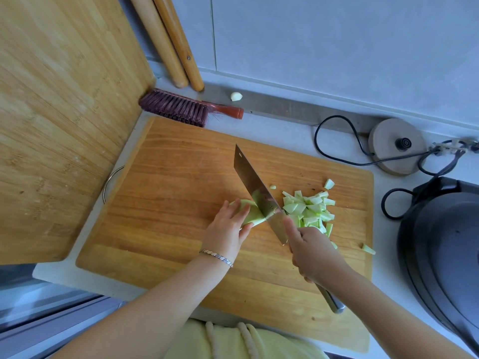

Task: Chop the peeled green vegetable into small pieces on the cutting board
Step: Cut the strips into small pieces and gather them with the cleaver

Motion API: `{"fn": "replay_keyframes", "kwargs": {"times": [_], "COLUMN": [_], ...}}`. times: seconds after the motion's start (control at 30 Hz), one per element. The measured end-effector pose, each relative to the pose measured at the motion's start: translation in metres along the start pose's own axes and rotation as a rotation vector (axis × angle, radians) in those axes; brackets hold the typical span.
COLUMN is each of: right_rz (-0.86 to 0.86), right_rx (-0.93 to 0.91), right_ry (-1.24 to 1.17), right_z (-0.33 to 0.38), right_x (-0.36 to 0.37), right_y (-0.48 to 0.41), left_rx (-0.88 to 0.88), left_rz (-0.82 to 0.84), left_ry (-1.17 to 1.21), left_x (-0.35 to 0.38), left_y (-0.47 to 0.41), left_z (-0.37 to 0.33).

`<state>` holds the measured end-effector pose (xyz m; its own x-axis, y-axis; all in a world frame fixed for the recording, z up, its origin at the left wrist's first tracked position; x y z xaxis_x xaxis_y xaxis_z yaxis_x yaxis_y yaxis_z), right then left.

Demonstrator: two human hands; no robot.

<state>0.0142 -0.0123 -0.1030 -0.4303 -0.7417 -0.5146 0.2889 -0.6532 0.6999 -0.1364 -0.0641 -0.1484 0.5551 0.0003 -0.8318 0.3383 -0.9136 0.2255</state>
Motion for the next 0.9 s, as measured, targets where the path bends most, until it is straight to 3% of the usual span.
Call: {"fn": "replay_keyframes", "kwargs": {"times": [0.13,0.27,0.57,0.9], "right_rz": [0.003,-0.049,0.004,0.02], "right_rx": [0.042,0.026,0.065,0.03], "right_ry": [-0.001,-0.034,-0.286,-0.227], "right_z": [-0.01,-0.012,-0.014,0.002], "right_x": [0.009,0.025,0.008,-0.002], "right_y": [-0.008,-0.022,-0.015,0.0], "left_rx": [-0.013,-0.02,-0.122,-0.135], "left_rz": [0.06,0.015,0.013,0.072], "left_ry": [-0.034,0.023,0.05,0.01], "left_x": [0.001,-0.001,-0.006,-0.005], "left_y": [-0.001,0.0,0.004,0.003], "left_z": [-0.001,-0.002,0.004,0.002]}}
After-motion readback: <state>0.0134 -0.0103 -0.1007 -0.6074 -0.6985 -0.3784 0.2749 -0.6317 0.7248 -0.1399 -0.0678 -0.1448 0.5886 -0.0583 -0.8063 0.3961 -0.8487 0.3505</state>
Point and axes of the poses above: each hand's wrist, its own y-axis away from the middle knuckle, its own x-axis out of the palm, z = x × y, the point moved 5 cm from there along -y, towards the middle knuckle, and after that the axes turned 1 degree about -y, right-handed, at the moved point
